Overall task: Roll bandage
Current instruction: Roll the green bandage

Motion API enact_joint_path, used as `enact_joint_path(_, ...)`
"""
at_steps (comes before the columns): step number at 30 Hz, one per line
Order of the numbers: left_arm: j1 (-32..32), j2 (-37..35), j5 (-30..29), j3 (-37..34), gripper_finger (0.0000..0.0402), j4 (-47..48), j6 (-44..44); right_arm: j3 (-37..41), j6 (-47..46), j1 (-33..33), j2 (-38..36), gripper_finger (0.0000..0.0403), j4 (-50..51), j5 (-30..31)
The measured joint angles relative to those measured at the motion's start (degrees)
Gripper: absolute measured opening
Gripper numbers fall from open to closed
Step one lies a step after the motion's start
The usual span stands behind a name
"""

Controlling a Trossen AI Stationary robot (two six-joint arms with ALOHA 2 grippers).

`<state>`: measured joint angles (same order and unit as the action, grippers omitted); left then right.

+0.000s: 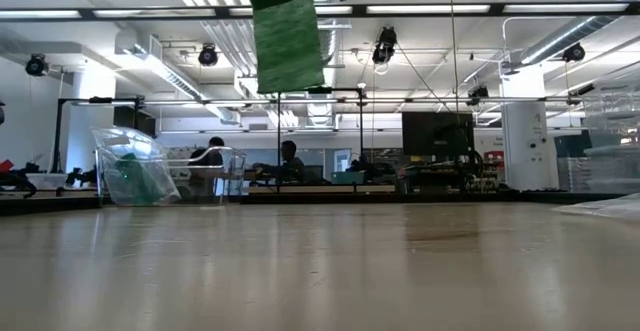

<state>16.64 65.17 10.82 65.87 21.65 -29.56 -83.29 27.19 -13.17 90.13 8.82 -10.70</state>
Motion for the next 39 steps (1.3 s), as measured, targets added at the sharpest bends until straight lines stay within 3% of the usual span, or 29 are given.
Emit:
enact_joint_path(7,0.69,-0.12,0.06,-0.76,0.0074,-2.74,-0.01,0.08,1.32,0.1,-0.45,0.0031,-2.06,0.31)
enact_joint_path(13,2.39,-0.33,0.77,-1.01,0.0147,-5.61,5.01,0.11,0.12,0.43,-0.81,0.0028,-4.11,1.21)
enact_joint_path(23,3.37,-0.09,1.1,-1.2,0.0252,-4.02,3.08,0.06,-5.58,0.81,-3.09,0.0028,-4.96,0.9)
enact_joint_path(26,3.39,0.36,1.43,-1.2,0.026,-5.88,3.56,0.04,-7.74,0.82,-3.43,0.0028,-4.5,0.84)
enact_joint_path(31,3.32,0.41,7.13,-1.2,0.0242,-8.15,7.12,0.04,-8.35,0.79,-3.45,0.0029,-2.62,3.14)
enact_joint_path(39,3.37,0.91,6.39,-1.2,0.0213,-10.16,14.04,0.11,-7.8,0.81,-3.45,0.003,-3.51,5.48)
